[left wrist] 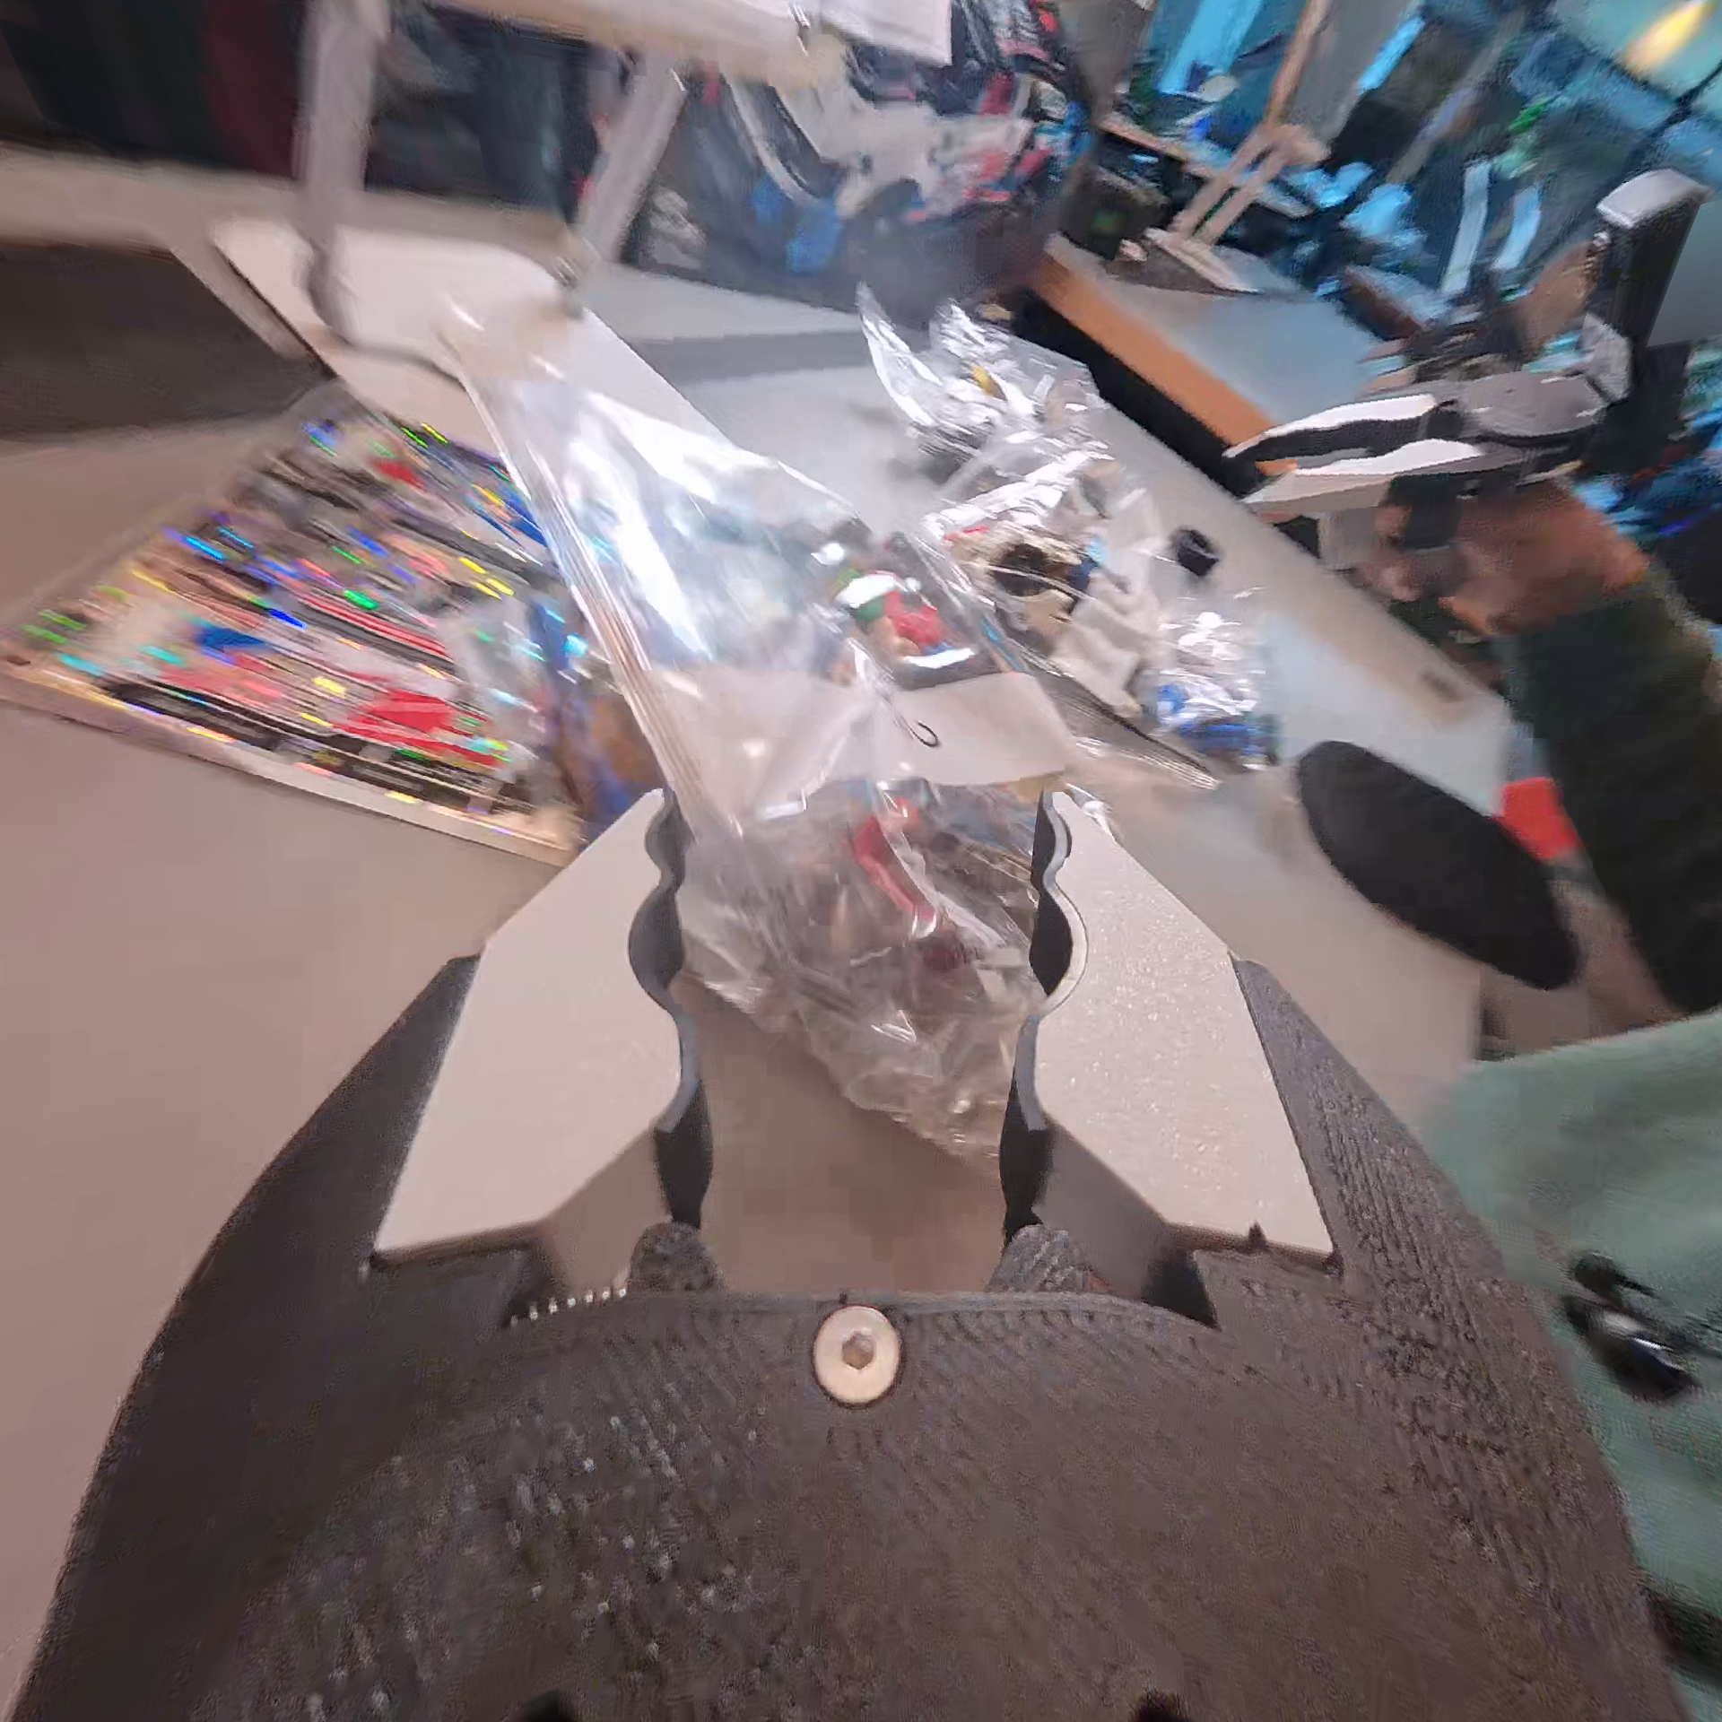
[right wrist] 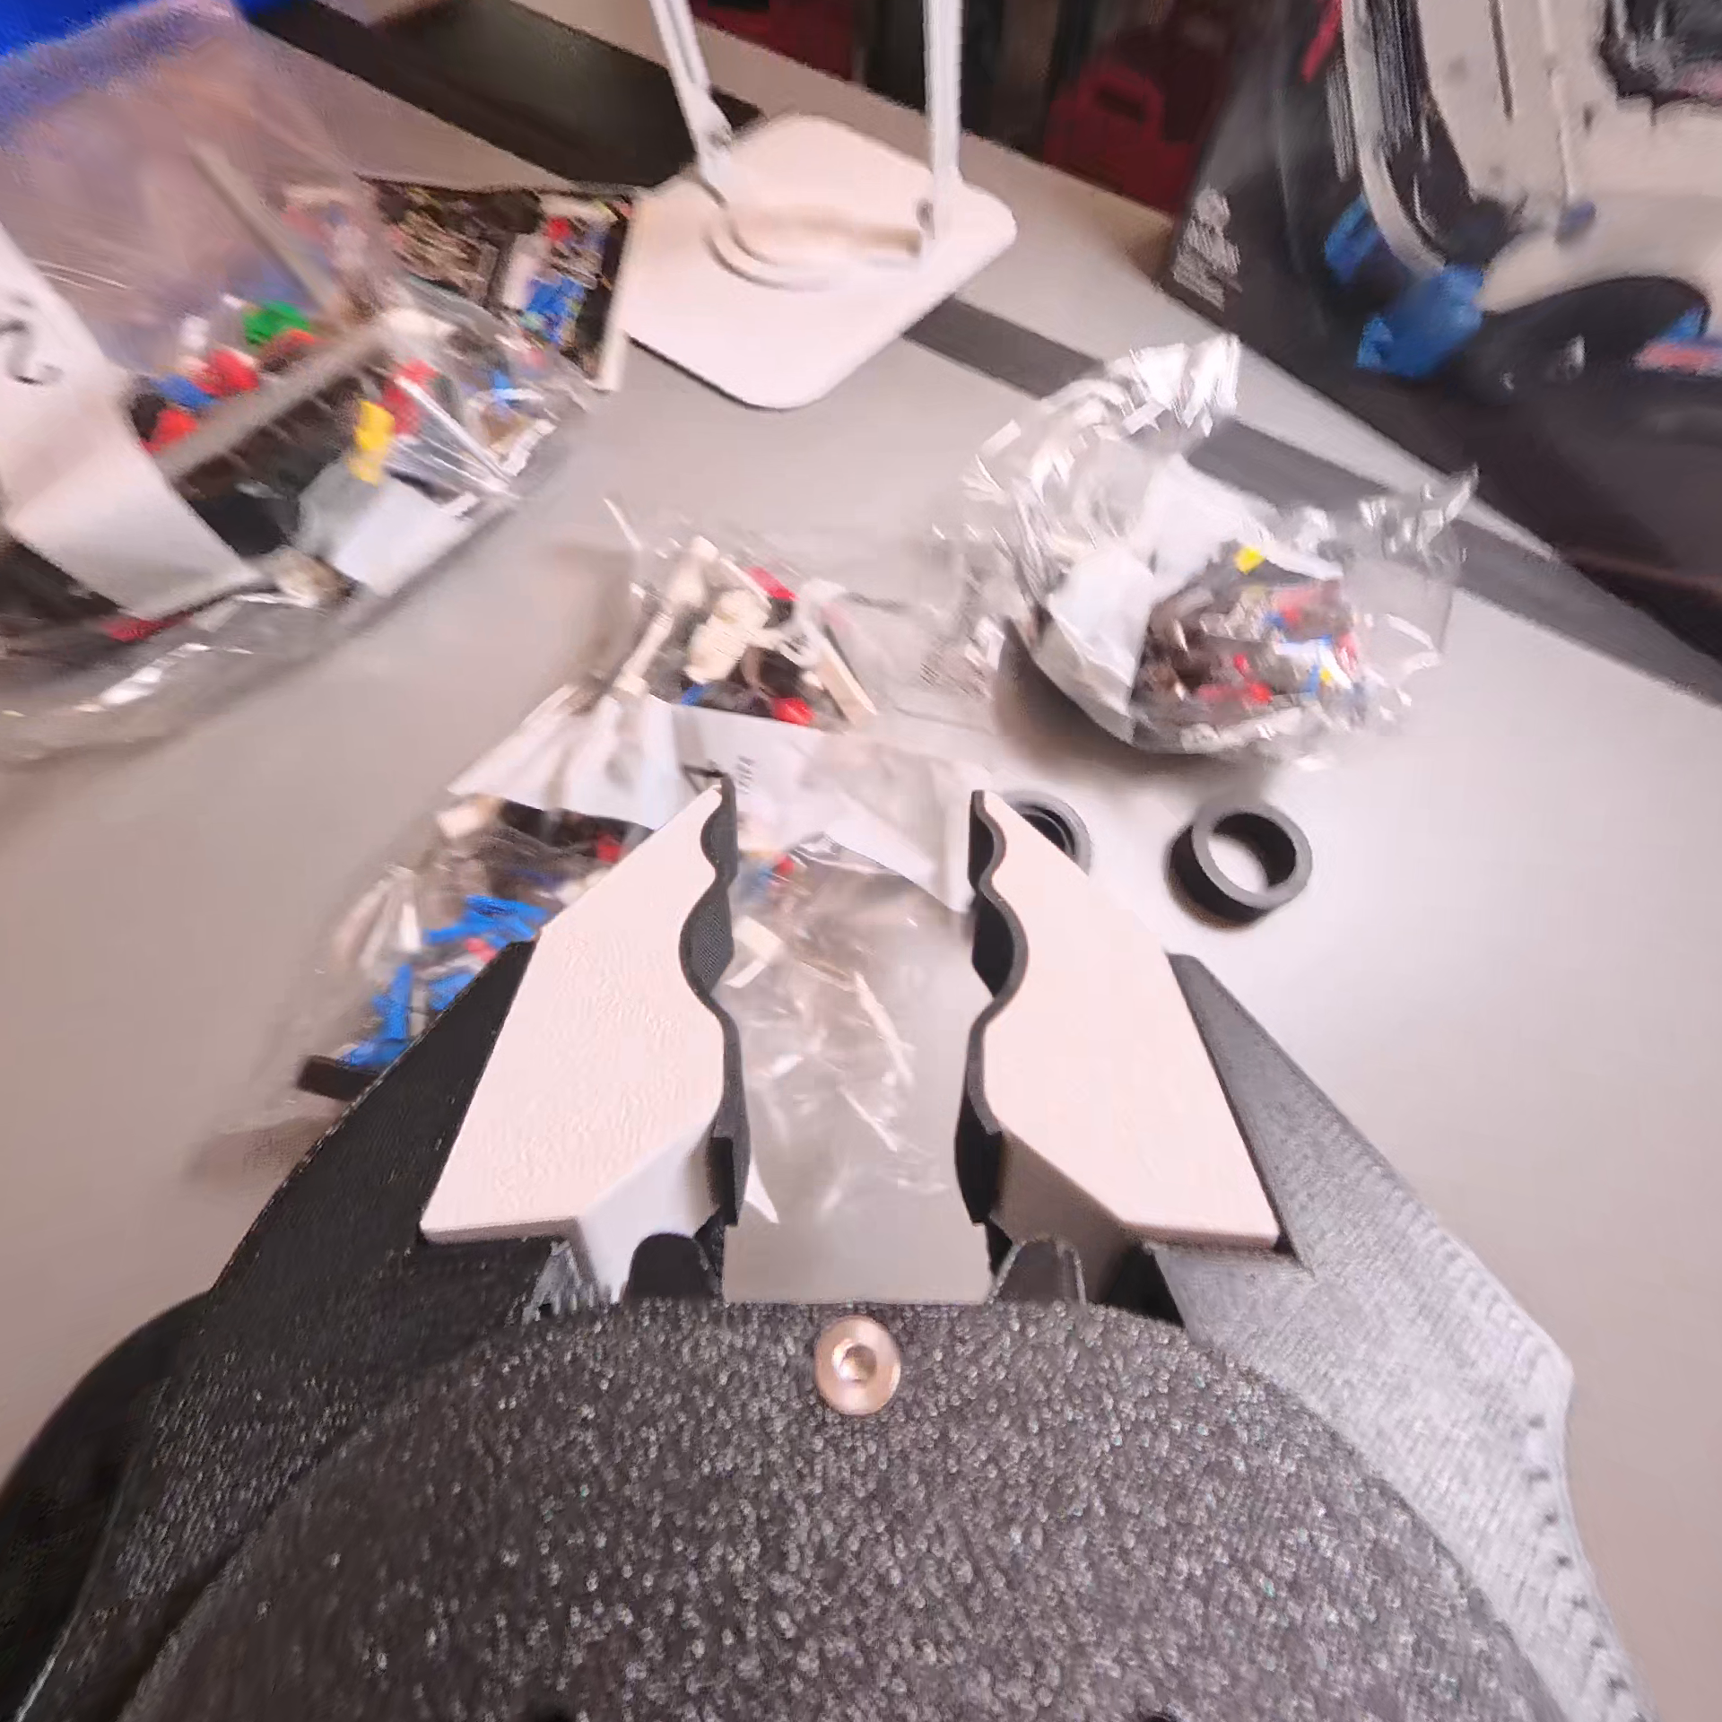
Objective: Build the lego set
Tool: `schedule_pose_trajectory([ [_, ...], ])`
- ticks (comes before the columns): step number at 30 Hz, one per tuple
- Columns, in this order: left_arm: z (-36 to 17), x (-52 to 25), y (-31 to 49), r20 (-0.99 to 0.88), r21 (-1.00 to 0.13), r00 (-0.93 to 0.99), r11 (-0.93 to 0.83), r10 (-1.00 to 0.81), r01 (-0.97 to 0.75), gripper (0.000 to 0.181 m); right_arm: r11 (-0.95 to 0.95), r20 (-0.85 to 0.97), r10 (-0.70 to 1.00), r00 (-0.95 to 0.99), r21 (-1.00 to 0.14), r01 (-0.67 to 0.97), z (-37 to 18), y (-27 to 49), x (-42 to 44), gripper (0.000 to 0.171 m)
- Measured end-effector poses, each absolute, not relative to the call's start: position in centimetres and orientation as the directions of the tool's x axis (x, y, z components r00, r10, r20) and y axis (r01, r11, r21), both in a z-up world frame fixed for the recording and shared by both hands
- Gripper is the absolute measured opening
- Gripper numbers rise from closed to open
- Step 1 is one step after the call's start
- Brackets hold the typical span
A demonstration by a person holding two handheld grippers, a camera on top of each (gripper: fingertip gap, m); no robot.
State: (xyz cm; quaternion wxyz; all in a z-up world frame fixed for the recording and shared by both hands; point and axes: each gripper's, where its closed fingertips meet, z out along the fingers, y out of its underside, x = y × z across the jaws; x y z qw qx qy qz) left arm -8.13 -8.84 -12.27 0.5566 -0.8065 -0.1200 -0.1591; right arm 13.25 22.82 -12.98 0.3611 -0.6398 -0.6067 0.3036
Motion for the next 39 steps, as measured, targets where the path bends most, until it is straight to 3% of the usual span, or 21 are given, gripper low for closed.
schedule_pose_trajectory([
  [4, -8.3, -9.7, -9.9, 0.212, -0.926, 0.975, -0.304, 0.073, 0.224, 0.077, -0.097, -0.109, 0.994, 0.024, -0.734, 0.673, -16.8, 24.4, 13.4, 0.054],
  [8, -5.2, -8.1, -9.2, 0.164, -0.946, 0.986, -0.284, 0.000, 0.157, 0.077, -0.161, -0.314, 0.947, -0.062, -0.634, 0.756, -18.6, 23.2, 12.0, 0.023],
  [11, -5.1, -6.4, -8.1, 0.161, -0.944, 0.985, -0.302, -0.066, 0.134, 0.075, -0.066, -0.241, 0.963, -0.124, -0.653, 0.755, -18.6, 23.3, 11.2, 0.000],
  [17, -6.6, -3.1, -6.0, 0.136, -0.923, 0.963, -0.382, -0.234, 0.037, 0.072, 0.346, 0.100, 0.892, -0.441, -0.779, 0.522, -11.4, 17.8, 11.3, 0.000],
  [23, -5.5, 0.9, -2.4, 0.091, -0.913, 0.856, -0.387, -0.508, -0.133, 0.080, 0.658, 0.406, 0.671, -0.620, -0.712, 0.246, -4.5, 10.8, 12.6, 0.000],
  [26, -5.2, 2.4, -0.9, 0.065, -0.886, 0.769, -0.390, -0.637, -0.249, 0.090, 0.698, 0.419, 0.588, -0.692, -0.695, 0.173, -2.5, 7.8, 13.3, 0.000],
  [30, -4.8, 8.1, -1.7, 0.228, -0.872, 0.555, -0.422, -0.800, -0.250, 0.074, 0.695, 0.380, 0.540, -0.751, -0.705, 0.143, -2.0, 4.5, 13.5, 0.000],
  [32, -6.3, 10.4, -3.0, 0.239, -0.850, 0.495, -0.427, -0.835, -0.309, 0.078, 0.691, 0.363, 0.542, -0.758, -0.706, 0.156, -2.6, 3.7, 13.5, 0.000],
  [36, -6.9, 11.4, -3.9, 0.215, -0.881, 0.574, -0.411, -0.790, -0.235, 0.078, 0.659, 0.331, 0.570, -0.752, -0.731, 0.177, -3.5, 3.1, 13.5, 0.000],
  [39, -8.6, 11.3, -3.8, 0.185, -0.881, 0.678, -0.425, -0.711, -0.206, 0.060, 0.645, 0.314, 0.588, -0.745, -0.738, 0.198, -4.0, 3.0, 12.8, 0.000],
])
